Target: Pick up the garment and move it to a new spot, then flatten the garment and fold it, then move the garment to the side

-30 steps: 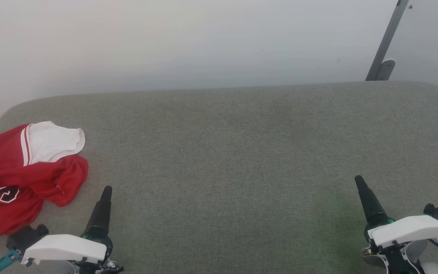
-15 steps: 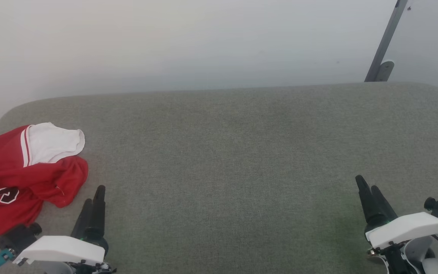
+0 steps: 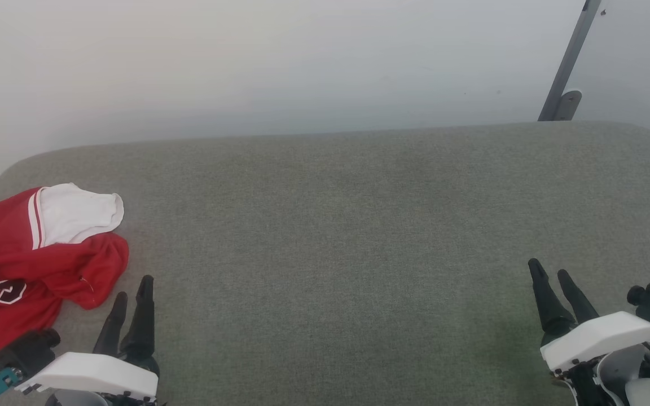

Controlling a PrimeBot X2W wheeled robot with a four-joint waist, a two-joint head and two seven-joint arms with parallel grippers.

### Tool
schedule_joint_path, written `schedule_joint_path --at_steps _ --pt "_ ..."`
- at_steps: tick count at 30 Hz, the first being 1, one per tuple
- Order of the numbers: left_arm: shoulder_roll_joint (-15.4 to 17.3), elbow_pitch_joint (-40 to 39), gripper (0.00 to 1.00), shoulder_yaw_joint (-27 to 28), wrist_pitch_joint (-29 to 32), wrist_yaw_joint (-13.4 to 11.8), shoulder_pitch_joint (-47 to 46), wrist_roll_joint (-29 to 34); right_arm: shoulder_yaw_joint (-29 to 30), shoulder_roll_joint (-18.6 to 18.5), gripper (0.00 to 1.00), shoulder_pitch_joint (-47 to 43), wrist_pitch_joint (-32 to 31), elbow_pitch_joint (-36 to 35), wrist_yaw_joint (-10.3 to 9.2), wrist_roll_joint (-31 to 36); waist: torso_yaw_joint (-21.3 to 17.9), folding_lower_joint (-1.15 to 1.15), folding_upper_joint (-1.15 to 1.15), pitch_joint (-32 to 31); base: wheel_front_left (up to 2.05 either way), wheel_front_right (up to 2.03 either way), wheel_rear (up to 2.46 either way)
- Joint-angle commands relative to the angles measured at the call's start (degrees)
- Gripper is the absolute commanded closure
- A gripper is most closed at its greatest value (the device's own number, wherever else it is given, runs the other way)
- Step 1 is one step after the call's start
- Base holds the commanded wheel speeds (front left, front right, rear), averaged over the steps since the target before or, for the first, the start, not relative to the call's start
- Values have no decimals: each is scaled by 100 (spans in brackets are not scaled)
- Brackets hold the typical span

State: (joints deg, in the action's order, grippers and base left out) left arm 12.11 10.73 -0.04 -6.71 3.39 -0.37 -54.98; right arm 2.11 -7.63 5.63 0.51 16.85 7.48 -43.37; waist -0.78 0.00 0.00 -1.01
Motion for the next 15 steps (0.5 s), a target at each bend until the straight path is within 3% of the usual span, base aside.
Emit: schedule_joint_path --at_steps 1,15 --pt "55 -82 0 -7 -48 38 -28 178 -5 -49 0 124 42 -84 1 139 -1 0 0 -2 0 0 0" --pt "156 -111 0 -61 -269 31 60 841 -50 -92 0 112 173 -140 1 968 -25 0 0 -20 0 0 0"
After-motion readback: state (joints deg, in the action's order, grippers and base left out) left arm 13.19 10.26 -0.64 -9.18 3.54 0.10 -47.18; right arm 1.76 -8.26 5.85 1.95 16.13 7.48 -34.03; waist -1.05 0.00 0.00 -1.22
